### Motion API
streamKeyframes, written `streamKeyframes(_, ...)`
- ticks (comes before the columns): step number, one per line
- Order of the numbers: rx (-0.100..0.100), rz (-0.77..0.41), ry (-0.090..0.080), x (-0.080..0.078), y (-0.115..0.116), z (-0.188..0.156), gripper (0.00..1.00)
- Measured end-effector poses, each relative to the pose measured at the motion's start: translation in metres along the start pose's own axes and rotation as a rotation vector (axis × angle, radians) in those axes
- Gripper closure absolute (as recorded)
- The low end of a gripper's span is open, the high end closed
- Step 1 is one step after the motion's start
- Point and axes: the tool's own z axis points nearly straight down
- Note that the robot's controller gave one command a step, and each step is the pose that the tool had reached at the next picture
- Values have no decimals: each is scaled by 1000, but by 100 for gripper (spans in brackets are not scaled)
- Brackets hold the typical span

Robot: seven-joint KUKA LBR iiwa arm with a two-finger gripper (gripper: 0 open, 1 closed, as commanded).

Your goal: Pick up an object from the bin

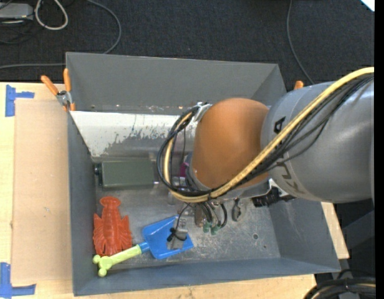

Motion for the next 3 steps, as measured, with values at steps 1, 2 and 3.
streamKeyframes(1, 4, -4, 9, -16, 14, 94, 0)
streamKeyframes(2, -4, -21, -8, -26, 30, 91, 0)
streamKeyframes(3, -5, -42, -9, -24, 26, 96, 0)
